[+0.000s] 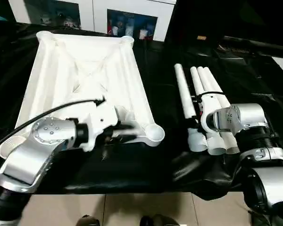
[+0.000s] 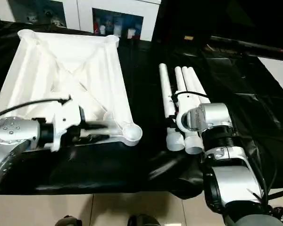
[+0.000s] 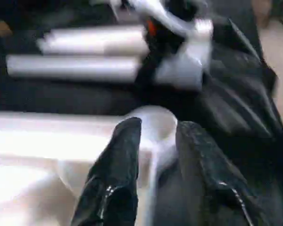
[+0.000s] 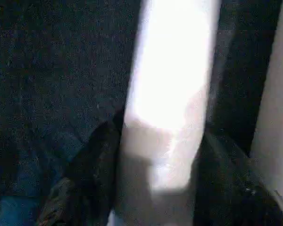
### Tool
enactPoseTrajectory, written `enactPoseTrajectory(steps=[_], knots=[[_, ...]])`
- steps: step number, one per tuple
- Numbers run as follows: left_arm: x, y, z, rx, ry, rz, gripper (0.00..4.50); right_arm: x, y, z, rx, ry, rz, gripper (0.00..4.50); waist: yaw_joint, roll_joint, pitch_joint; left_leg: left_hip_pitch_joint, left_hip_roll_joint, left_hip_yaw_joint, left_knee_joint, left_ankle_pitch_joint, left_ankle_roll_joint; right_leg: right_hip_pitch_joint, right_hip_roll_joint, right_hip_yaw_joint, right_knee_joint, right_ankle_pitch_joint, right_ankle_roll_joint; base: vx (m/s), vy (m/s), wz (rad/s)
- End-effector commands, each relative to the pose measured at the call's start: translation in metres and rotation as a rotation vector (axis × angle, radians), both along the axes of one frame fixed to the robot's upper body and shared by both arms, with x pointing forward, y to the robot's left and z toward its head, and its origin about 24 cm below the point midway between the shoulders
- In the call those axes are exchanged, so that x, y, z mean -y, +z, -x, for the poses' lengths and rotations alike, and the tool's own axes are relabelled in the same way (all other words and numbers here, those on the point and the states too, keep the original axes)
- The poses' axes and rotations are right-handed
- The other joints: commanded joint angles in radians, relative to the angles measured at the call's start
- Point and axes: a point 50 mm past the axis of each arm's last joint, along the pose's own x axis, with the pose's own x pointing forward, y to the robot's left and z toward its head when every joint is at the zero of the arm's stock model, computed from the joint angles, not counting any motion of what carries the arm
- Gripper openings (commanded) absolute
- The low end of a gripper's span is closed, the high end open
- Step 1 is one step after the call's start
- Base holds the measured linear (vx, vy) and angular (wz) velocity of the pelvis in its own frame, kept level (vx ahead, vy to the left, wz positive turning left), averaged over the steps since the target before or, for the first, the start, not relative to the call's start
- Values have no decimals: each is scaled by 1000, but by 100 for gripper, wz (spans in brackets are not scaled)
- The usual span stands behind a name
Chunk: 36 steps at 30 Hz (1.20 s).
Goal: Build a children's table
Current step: Pick table leg
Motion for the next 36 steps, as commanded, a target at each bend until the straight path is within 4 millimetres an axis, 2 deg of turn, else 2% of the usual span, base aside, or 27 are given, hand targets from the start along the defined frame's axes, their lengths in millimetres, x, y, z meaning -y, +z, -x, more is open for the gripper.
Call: enactPoseTrajectory(steps=[1,2,3,4,5,7,8,9,11,14,15,16,18,19,20,21,22,23,24,26,27,28,30,31,34,35,36], knots=[[-1,-1,-2,22,36,19,172,7,0,0,21,-33,-20,213,4,36,-95,6,7,13,-56,44,-10,77,-46,36,-45,201,-269,0,0,0],[-1,-2,-3,15,50,40,179,6,2,0,30,-36,-36,204,5,46,-96,7,7,11,-57,32,-13,77,-47,36,-43,185,-268,0,0,0],[-1,-1,-5,22,71,68,191,5,4,-1,45,-37,-55,193,6,44,-96,10,8,11,-57,23,-15,75,-47,35,-45,174,-267,0,0,0],[-2,0,-8,43,111,97,191,1,8,-3,80,-36,-85,193,6,50,-99,10,7,10,-57,19,-16,76,-47,35,-44,172,-268,0,0,0],[-3,1,-12,65,154,120,212,-3,13,-6,126,-34,-125,187,7,47,-99,7,7,10,-56,9,-10,78,-46,35,-48,177,-268,0,0,0],[-5,3,-20,92,245,191,228,-8,20,-8,190,-29,-173,185,11,49,-109,6,9,7,-55,7,-2,83,-51,35,-47,165,-270,0,0,0],[-10,-2,-25,-12,291,181,235,-17,27,-10,264,-25,-268,185,13,59,-109,7,8,5,-55,-1,-1,82,-53,34,-47,145,-271,0,0,0],[-11,-4,-26,-40,302,177,245,-19,29,-11,283,-25,-293,184,14,62,-110,10,9,9,-55,-7,-3,77,-53,35,-47,142,-266,0,0,0],[-15,-4,-29,-57,322,204,265,-25,32,-10,326,-18,-348,184,14,65,-108,8,7,4,-58,-20,-4,76,-51,33,-52,113,-257,0,0,0],[-19,0,-38,-52,384,292,278,-34,35,-5,405,12,-405,184,23,58,-106,9,9,3,-61,-48,-10,76,-52,34,-58,56,-244,0,0,0],[-16,3,-39,-71,381,327,278,-35,36,-2,421,26,-426,184,33,59,-103,12,11,2,-62,-42,-10,71,-54,34,-57,51,-238,0,0,0],[-11,7,-40,-104,365,375,289,-36,37,1,450,53,-455,184,33,59,-103,12,11,2,-62,-42,-10,71,-54,34,-57,51,-238,0,0,0],[6,18,-36,-244,246,476,312,-39,42,11,545,165,-519,184,45,62,-105,20,11,9,-59,-60,-13,61,-51,34,-57,61,-248,0,0,0],[8,19,-36,-261,231,488,314,-40,42,13,555,183,-524,184,51,67,-105,15,10,6,-61,-56,-14,65,-49,32,-55,75,-249,0,0,0],[12,24,-36,-292,206,523,314,-40,44,17,579,217,-536,184,54,86,-111,18,10,3,-59,-56,-17,65,-50,30,-51,85,-252,0,0,0],[23,36,-39,-360,137,601,324,-36,50,28,636,301,-568,184,54,88,-110,16,8,5,-57,-64,-17,67,-47,30,-54,108,-255,0,0,0],[27,41,-40,-375,107,620,338,-33,52,31,654,333,-571,184,57,81,-111,18,7,6,-56,-67,-10,67,-45,29,-56,117,-258,0,0,0],[32,45,-43,-402,84,639,349,-30,55,36,670,367,-584,184,59,60,-110,5,3,5,-57,-47,13,78,-47,30,-58,118,-261,0,0,0],[34,46,-44,-413,78,646,353,-29,55,39,676,379,-589,184,62,64,-110,3,2,3,-57,-46,15,82,-49,30,-57,95,-255,0,0,0],[40,50,-52,-424,88,644,358,-29,65,46,703,422,-631,184,64,70,-107,5,2,3,-56,-61,21,78,-53,31,-67,25,-234,0,0,0],[41,51,-53,-419,83,634,366,-29,68,48,710,440,-653,184,60,66,-108,0,2,0,-57,-68,21,83,-56,31,-70,-20,-219,0,0,0],[42,52,-55,-421,86,638,366,-30,71,51,720,461,-658,184,59,83,-105,-2,1,-3,-60,-73,15,82,-55,30,-70,-44,-212,0,0,0],[46,54,-58,-443,91,663,387,-30,74,56,737,507,-655,184,50,58,-109,-1,2,1,-56,-72,19,82,-53,31,-80,-78,-196,0,0,0],[46,54,-58,-443,91,663,395,-30,74,56,737,507,-655,184,52,65,-109,-2,2,-1,-56,-64,19,81,-54,31,-77,-80,-197,0,0,0],[48,51,-60,-461,123,654,419,-35,79,62,756,566,-672,184,52,67,-110,-1,4,0,-54,-54,24,77,-54,31,-77,-76,-202,0,0,0],[48,49,-61,-464,142,659,433,-37,81,63,757,587,-675,184,50,73,-110,0,5,-1,-54,-57,25,75,-52,30,-78,-72,-203,0,0,0],[48,50,-63,-470,147,686,438,-40,79,65,739,619,-656,184,50,63,-112,0,5,0,-53,-46,28,77,-52,30,-76,-57,-205,0,0,0]])
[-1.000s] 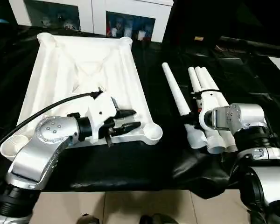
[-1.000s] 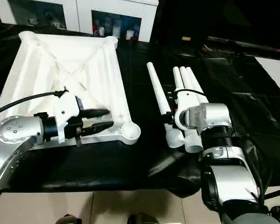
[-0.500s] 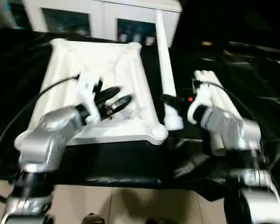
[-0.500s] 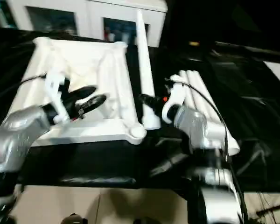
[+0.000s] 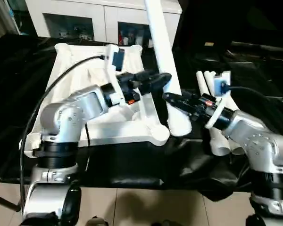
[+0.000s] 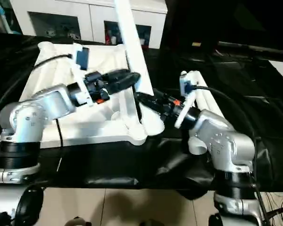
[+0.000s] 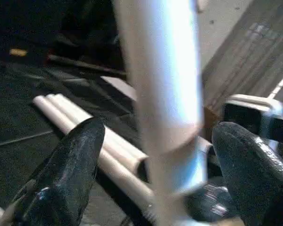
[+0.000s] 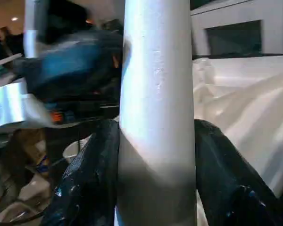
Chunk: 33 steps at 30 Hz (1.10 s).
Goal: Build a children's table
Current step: Pick table leg
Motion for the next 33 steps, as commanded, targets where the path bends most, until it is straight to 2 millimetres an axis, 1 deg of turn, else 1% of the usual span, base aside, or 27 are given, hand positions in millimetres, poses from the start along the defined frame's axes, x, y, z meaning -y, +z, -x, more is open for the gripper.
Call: enactPoseTrajectory(steps=[1,2,4,8,11,12,13,15,16,17,18,19,21,22,24,25,26,28,30,31,32,33], knots=[[3,4,-4,-6,15,15,444,-4,7,5,38,52,19,184,1,5,-92,-1,5,5,-57,-47,25,69,-54,32,-73,-63,-205,0,0,0],[4,9,-2,-5,-15,76,444,-5,1,4,23,51,54,184,1,4,-91,0,3,8,-54,-52,28,67,-52,33,-74,-51,-213,0,0,0],[5,14,0,0,-47,113,450,-6,-1,3,16,50,65,184,2,5,-91,-1,3,6,-55,-58,26,67,-54,32,-73,-55,-221,0,0,0],[5,20,6,14,-113,160,450,-8,-4,5,10,80,82,184,2,5,-90,-3,3,6,-55,-65,26,67,-55,31,-74,-67,-214,0,0,0],[5,18,7,1,-124,143,450,-9,-4,6,10,92,78,184,2,7,-90,-3,4,5,-56,-73,24,66,-54,31,-75,-84,-204,0,0,0],[5,17,7,-12,-127,132,421,-9,-4,6,11,94,79,184,3,9,-89,-3,4,5,-57,-74,22,67,-55,31,-75,-88,-202,0,0,0],[5,16,7,-16,-126,128,421,-9,-4,6,11,95,79,184,3,11,-89,-3,4,4,-57,-75,21,66,-55,31,-76,-90,-200,0,0,0],[4,14,5,-29,-95,107,411,-9,-4,5,14,90,86,184,3,9,-90,-3,4,4,-57,-71,18,67,-54,31,-75,-84,-199,0,0,0],[3,14,4,-34,-82,96,401,-9,-5,5,14,85,88,184,2,13,-90,-3,4,4,-57,-74,15,67,-54,31,-76,-78,-200,0,0,0],[3,12,2,-40,-61,81,401,-9,-5,5,16,82,95,184,3,12,-91,-3,4,3,-57,-73,16,68,-54,31,-75,-73,-201,0,0,0],[3,12,2,-42,-55,79,386,-9,-6,5,17,81,98,184,3,11,-91,-3,4,4,-56,-71,16,68,-54,31,-74,-69,-201,0,0,0],[3,11,0,-46,-41,74,386,-10,-6,5,20,80,106,184,3,11,-91,-3,4,4,-56,-72,16,68,-54,31,-74,-68,-201,0,0,0],[3,10,-1,-50,-31,71,363,-11,-7,5,25,74,116,184,3,11,-91,-4,4,3,-56,-66,16,69,-55,31,-73,-59,-202,0,0,0],[3,10,-2,-54,-19,64,363,-11,-7,4,28,64,119,184,3,12,-91,-4,4,3,-56,-65,16,69,-54,31,-73,-58,-203,0,0,0],[2,10,-3,-59,-4,58,339,-12,-7,3,32,53,124,184,3,11,-91,-3,3,4,-55,-66,13,68,-54,31,-73,-60,-203,0,0,0],[0,8,-5,-74,31,47,339,-12,-8,2,36,44,129,184,3,11,-91,-3,3,3,-56,-67,12,69,-54,31,-73,-60,-204,0,0,0],[-1,6,-8,-85,65,36,324,-13,-9,2,39,36,132,184,2,9,-91,-4,3,4,-56,-68,13,69,-54,31,-74,-60,-202,0,0,0],[-3,7,-11,-110,112,51,321,-14,-8,0,45,17,133,184,2,8,-91,-4,3,4,-55,-67,14,70,-54,31,-74,-67,-200,0,0,0],[-4,8,-12,-111,120,60,313,-14,-7,-1,48,7,133,184,4,10,-92,-5,2,3,-54,-62,13,69,-54,31,-74,-61,-202,0,0,0],[-4,9,-13,-116,135,70,295,-15,-6,-2,54,-1,137,184,4,10,-92,-4,2,3,-55,-62,13,70,-54,31,-74,-60,-202,0,0,0],[-3,11,-12,-120,127,89,285,-15,-6,-3,63,-7,144,184,4,17,-92,-4,1,2,-54,-71,8,70,-54,30,-74,-53,-205,0,0,0],[-2,12,-12,-121,123,94,285,-16,-6,-3,65,-7,145,184,5,25,-93,-4,1,0,-54,-72,6,71,-55,30,-72,-46,-209,0,0,0]])
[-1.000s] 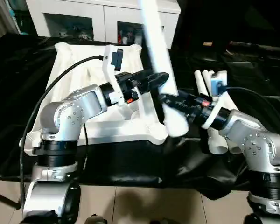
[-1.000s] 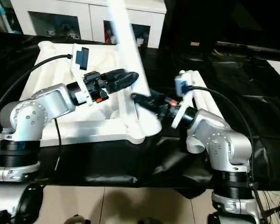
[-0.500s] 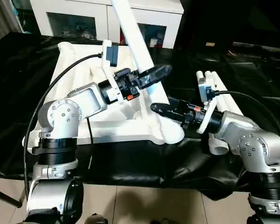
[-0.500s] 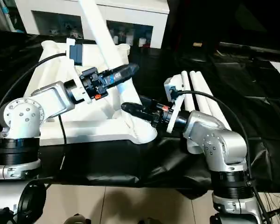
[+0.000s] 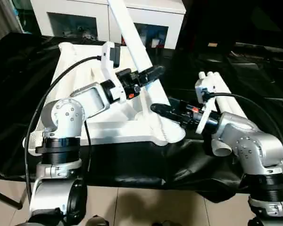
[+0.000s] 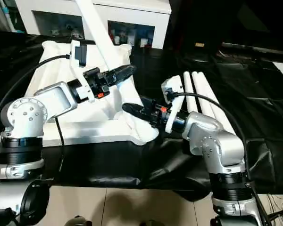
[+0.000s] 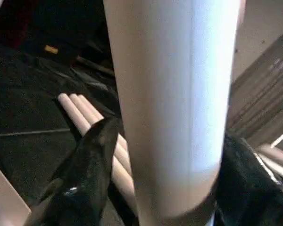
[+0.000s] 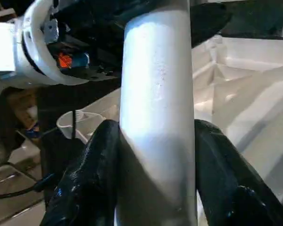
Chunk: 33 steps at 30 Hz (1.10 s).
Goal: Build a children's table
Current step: Pick table leg
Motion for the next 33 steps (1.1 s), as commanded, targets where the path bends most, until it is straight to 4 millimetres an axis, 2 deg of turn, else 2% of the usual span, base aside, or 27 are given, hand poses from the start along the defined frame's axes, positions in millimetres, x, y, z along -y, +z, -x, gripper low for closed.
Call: enactPoseTrajectory(steps=[1,2,3,5,6,7,8,10,11,12,13,15,16,17,19,20,21,22,23,24,25,26,27,28,29,31,33], knots=[[2,7,-2,1,3,14,276,2,5,-1,40,-13,-3,184,1,21,-92,0,2,3,-57,-79,3,69,-52,30,-74,-47,-211,0,0,0],[3,6,-1,2,-7,8,267,1,3,-1,43,-14,4,184,1,17,-93,0,1,3,-57,-81,5,71,-50,30,-74,-42,-212,0,0,0],[3,6,-1,2,-7,8,248,1,3,-1,43,-14,4,184,1,17,-92,-1,2,2,-58,-80,6,72,-51,30,-72,-40,-213,0,0,0],[3,6,-1,5,-9,-4,241,1,2,-1,45,-17,11,184,1,20,-93,0,2,2,-58,-77,7,71,-51,30,-71,-33,-216,0,0,0],[4,6,0,20,-8,-17,221,0,2,-1,48,-19,15,184,0,18,-92,0,2,2,-58,-78,8,71,-51,29,-71,-29,-218,0,0,0],[4,7,1,54,-6,-34,221,-1,1,0,52,-21,20,184,0,15,-92,-1,2,2,-58,-79,8,72,-51,29,-72,-33,-217,0,0,0],[4,7,1,54,-6,-34,212,-1,1,0,52,-21,20,184,0,18,-92,1,4,2,-59,-83,6,70,-52,30,-72,-45,-215,0,0,0],[4,8,2,84,-6,-48,197,-1,1,1,54,-21,22,184,0,18,-92,0,5,2,-59,-82,6,71,-53,30,-71,-40,-216,0,0,0],[6,8,4,111,-20,-81,197,-2,0,1,55,-19,27,184,-3,3,-92,0,5,4,-59,-79,10,72,-52,30,-73,-40,-214,0,0,0],[6,8,4,111,-20,-81,190,-2,0,1,55,-19,27,184,1,11,-92,0,6,3,-59,-73,12,70,-54,31,-70,-44,-213,0,0,0],[6,8,4,111,-20,-81,190,-2,0,1,55,-19,27,184,-1,12,-91,0,6,4,-59,-72,13,69,-53,31,-70,-43,-212,0,0,0],[8,6,7,138,-42,-115,186,-2,0,1,52,-14,29,253,-2,12,-90,0,6,4,-59,-74,12,69,-54,31,-71,-52,-208,0,0,0],[9,5,9,154,-55,-130,186,-3,0,1,49,-10,27,253,-1,6,-91,0,8,3,-60,-73,13,70,-56,31,-71,-64,-203,0,0,0],[11,4,13,209,-104,-171,185,-3,1,1,43,11,26,261,-2,8,-90,0,7,5,-60,-74,13,68,-53,31,-71,-70,-199,0,0,0],[11,3,18,287,-178,-233,183,-2,3,-1,46,26,42,287,-3,1,-89,2,8,4,-62,-75,19,64,-55,31,-77,-114,-176,0,0,0],[11,3,18,287,-178,-233,182,-2,3,-1,46,26,42,294,-4,3,-90,0,8,4,-62,-69,17,66,-55,32,-72,-112,-173,0,0,0],[11,3,20,306,-199,-255,182,-1,3,-1,47,25,49,298,-4,7,-89,4,8,5,-61,-66,13,61,-55,32,-72,-104,-174,0,0,0],[10,3,20,315,-208,-260,182,0,4,-2,47,28,50,298,-6,6,-89,2,8,6,-61,-69,10,63,-54,32,-72,-101,-176,0,0,0],[10,3,21,327,-219,-268,182,1,5,-2,46,32,51,301,-3,-3,-89,0,7,6,-61,-67,9,66,-56,32,-71,-104,-178,0,0,0],[9,6,23,340,-254,-262,182,4,7,-1,33,70,47,301,-4,0,-90,0,8,7,-61,-66,8,66,-56,33,-70,-101,-180,0,0,0],[9,6,23,340,-254,-262,182,4,7,-1,33,70,47,301,-3,-3,-90,2,8,7,-61,-65,11,66,-55,33,-69,-100,-181,0,0,0],[9,12,28,367,-325,-241,182,8,12,5,8,197,69,301,-5,-8,-88,1,7,9,-60,-67,16,64,-53,32,-71,-100,-183,0,0,0],[9,13,28,368,-326,-241,182,8,12,5,8,199,69,301,-4,-10,-88,0,7,8,-60,-68,17,67,-54,32,-69,-105,-183,0,0,0],[9,15,30,379,-345,-233,182,9,13,7,-2,244,83,301,-1,-6,-87,3,9,10,-59,-68,21,63,-55,33,-70,-106,-184,0,0,0],[9,18,30,386,-360,-214,182,10,11,10,-13,288,106,301,-1,-6,-87,0,8,10,-58,-69,23,65,-56,33,-70,-108,-185,0,0,0],[9,18,30,386,-360,-214,182,10,11,10,-13,288,106,301,-1,-8,-87,-2,9,10,-58,-70,24,63,-57,32,-71,-113,-187,0,0,0],[10,23,36,410,-434,-178,182,12,7,12,-35,363,150,301,0,-13,-89,-1,8,8,-58,-71,21,64,-57,31,-71,-129,-186,0,0,0]])
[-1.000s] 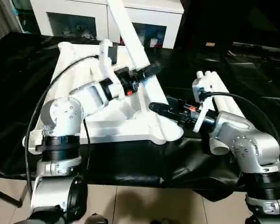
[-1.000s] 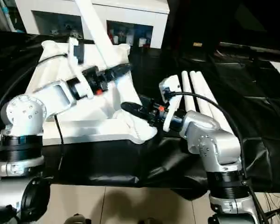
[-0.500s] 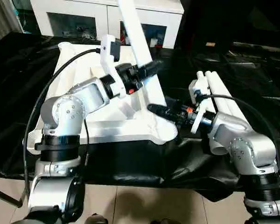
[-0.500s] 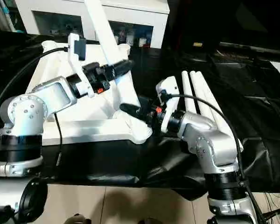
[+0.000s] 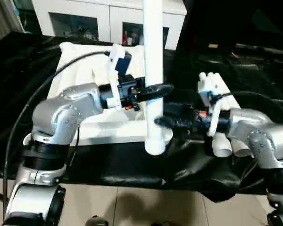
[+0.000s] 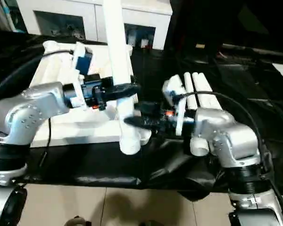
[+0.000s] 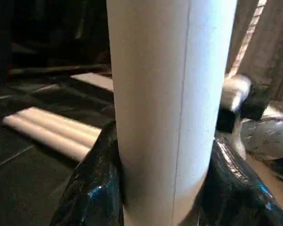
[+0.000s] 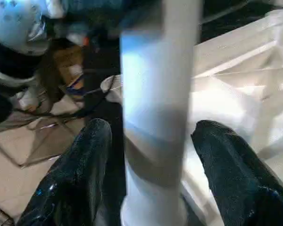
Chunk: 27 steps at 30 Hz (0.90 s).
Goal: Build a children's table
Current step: Pick table leg
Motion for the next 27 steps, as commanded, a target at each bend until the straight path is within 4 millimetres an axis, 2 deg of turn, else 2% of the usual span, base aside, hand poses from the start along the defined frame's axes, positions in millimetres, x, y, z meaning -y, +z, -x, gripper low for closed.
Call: enactPoseTrajectory(steps=[1,5,15,27], knots=[[4,13,6,46,-73,20,182,2,-1,1,-13,40,25,301,0,-3,-83,-1,9,7,-58,-76,19,64,-56,32,-73,-134,-186,0,0,0],[5,13,10,58,-125,19,182,0,-2,3,-26,96,37,301,0,-6,-84,0,9,7,-58,-88,14,62,-56,31,-75,-158,-180,0,0,0],[6,11,14,41,-186,1,182,-7,-5,6,-16,174,67,301,2,-3,-87,0,10,6,-57,-76,12,63,-55,30,-69,-118,-195,0,0,0],[7,11,15,34,-212,2,182,-15,-14,10,-18,204,75,301,3,0,-87,0,10,5,-58,-80,8,64,-56,30,-69,-114,-197,0,0,0]])
